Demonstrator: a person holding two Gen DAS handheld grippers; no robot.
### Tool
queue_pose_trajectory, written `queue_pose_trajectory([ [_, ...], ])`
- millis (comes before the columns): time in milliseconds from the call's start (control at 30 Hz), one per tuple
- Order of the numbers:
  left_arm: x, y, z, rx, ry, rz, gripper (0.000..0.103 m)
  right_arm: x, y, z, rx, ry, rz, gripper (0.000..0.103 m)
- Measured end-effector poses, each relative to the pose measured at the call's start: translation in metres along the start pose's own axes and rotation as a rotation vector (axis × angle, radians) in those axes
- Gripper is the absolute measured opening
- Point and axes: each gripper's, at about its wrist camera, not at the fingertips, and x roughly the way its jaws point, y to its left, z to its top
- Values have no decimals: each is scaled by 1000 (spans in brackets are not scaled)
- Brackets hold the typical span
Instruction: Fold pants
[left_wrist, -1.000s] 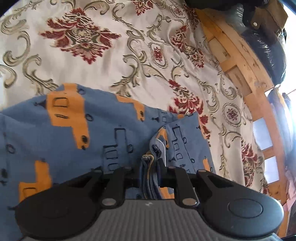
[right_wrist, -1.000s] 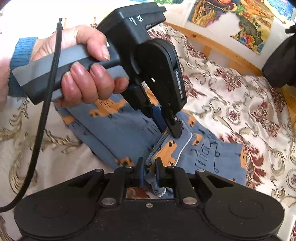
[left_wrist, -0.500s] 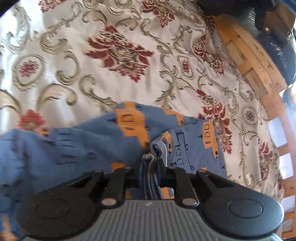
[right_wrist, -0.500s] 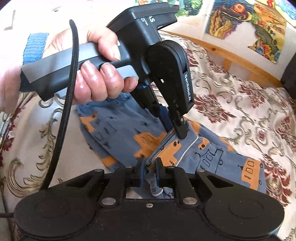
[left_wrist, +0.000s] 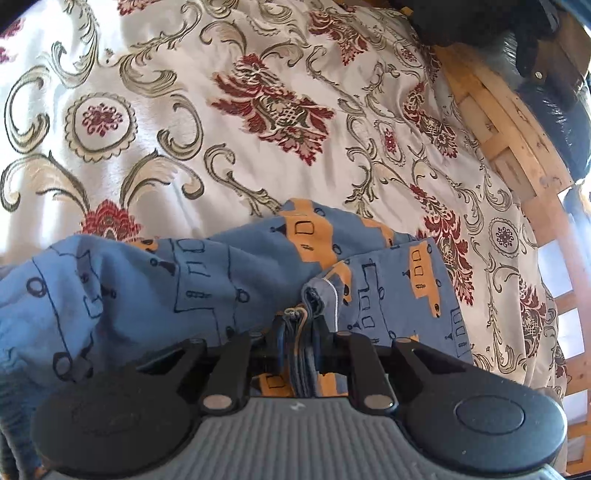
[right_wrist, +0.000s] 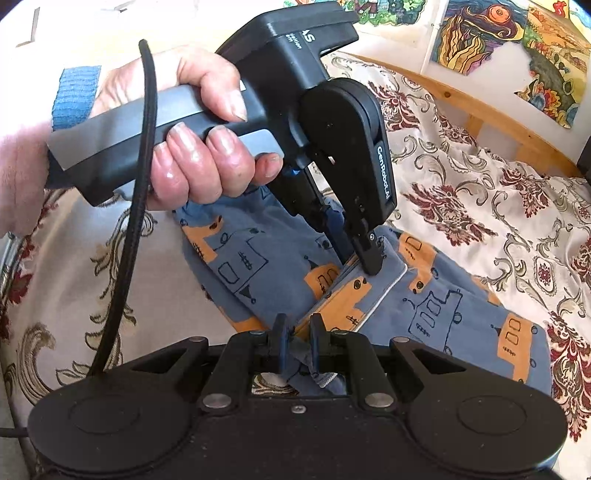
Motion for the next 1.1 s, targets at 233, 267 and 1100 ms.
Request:
queue_pose_trajectory([
  [233,-1,-3,-8,38,-21,69,31,-22,-13,-5,-5,-35,18,51],
  [267,-7,-7,-10,54,-36,103,35,-32,-20,-7,-10,-47,-3,55],
  [1100,-37,-75,-100,84,-163,436,64,-47,-96,-62,-46,-53,-510,94],
])
